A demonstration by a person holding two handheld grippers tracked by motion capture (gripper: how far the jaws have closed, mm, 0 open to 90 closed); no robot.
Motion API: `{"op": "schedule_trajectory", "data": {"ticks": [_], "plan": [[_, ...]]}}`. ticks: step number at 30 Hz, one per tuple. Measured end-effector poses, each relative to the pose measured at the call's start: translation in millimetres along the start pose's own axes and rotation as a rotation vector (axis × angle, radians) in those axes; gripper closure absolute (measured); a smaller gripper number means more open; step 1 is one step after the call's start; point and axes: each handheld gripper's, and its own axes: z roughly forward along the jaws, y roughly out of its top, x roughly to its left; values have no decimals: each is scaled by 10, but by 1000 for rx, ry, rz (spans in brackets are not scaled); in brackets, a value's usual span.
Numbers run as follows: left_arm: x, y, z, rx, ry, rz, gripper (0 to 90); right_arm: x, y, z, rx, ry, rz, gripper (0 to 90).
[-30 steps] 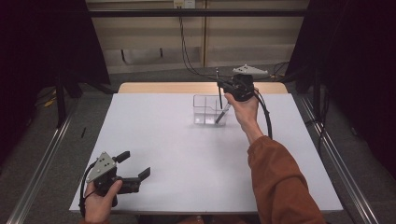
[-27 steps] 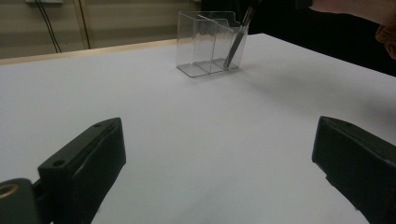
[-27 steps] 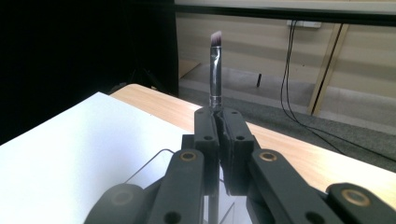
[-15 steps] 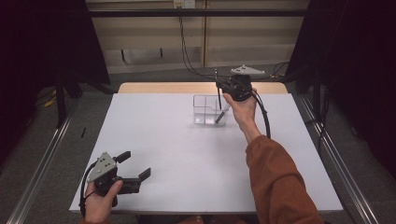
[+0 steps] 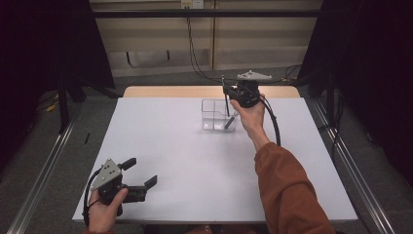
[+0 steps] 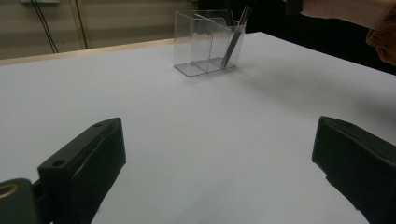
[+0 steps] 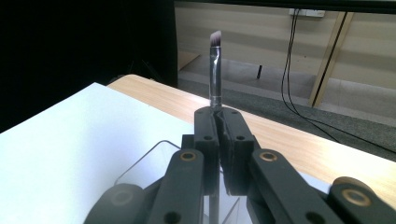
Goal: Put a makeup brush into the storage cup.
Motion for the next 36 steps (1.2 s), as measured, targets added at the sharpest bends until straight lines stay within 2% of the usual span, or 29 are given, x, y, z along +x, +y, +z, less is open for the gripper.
{"op": "schedule_trajectory", "data": {"ticks": [9,21,36], "plan": [[-8,1,8,2,-6,3,29,57,-84,-13,32,-9,-30,861],[-6,1,10,2,-5,2,29,33,-210,-29,53,-12,-24,858],[-6,-1,11,4,-2,-3,29,23,-267,-26,83,-13,-20,843]]}}
